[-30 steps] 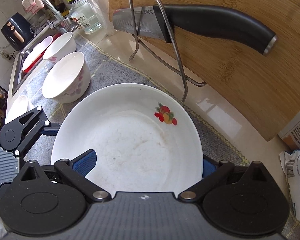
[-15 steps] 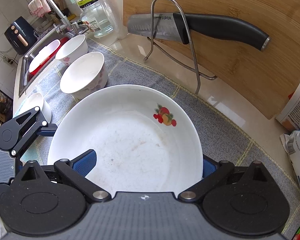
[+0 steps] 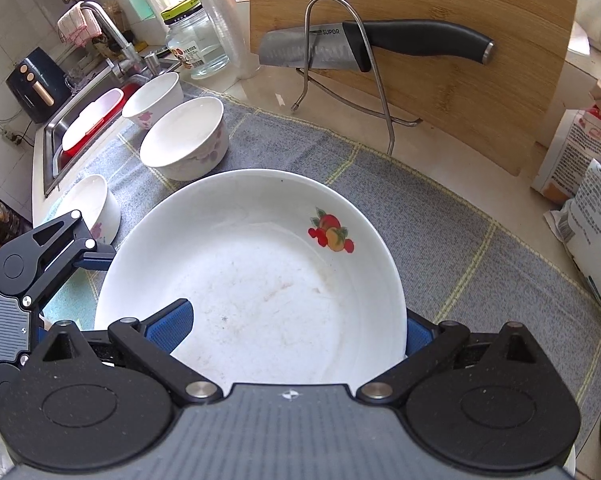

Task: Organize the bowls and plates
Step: 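Lift and carry the plate with both tools toward the plate stack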

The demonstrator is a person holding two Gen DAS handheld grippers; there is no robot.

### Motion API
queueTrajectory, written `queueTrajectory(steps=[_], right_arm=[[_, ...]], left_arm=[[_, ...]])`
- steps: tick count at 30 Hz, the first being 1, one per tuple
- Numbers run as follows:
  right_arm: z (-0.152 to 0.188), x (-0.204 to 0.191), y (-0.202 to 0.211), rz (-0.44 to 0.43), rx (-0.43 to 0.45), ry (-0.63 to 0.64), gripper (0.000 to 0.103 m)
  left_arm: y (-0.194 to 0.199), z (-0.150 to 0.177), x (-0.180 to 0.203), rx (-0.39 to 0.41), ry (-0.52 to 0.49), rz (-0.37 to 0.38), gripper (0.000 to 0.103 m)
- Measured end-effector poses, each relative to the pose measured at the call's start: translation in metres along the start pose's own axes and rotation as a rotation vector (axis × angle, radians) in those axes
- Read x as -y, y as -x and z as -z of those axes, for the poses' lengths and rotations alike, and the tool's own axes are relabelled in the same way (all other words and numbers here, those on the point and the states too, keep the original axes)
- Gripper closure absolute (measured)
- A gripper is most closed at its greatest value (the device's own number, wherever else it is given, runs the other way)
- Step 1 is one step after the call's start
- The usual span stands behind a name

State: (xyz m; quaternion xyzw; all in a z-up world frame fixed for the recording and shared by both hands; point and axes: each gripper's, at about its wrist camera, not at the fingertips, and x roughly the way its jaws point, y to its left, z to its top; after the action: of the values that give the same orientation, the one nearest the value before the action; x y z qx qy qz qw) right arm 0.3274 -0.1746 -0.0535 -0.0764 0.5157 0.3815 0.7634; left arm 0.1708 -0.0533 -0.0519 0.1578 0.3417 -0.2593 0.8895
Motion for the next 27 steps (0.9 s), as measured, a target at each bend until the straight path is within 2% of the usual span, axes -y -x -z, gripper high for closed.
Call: queueTrajectory(steps=[7,27], right_arm=[[0.024,0.002,0.020,0.033,0.032,-0.039,0.000],[0.087,0.026,0.066,0.132,0.086,-0.187,0.000]], left_arm=[[0.006,-0.003,0.017,0.016,-0.041,0.040,0.001],[-0.010,-0.023,0.057,0.033,-0.154,0.183,0.001]])
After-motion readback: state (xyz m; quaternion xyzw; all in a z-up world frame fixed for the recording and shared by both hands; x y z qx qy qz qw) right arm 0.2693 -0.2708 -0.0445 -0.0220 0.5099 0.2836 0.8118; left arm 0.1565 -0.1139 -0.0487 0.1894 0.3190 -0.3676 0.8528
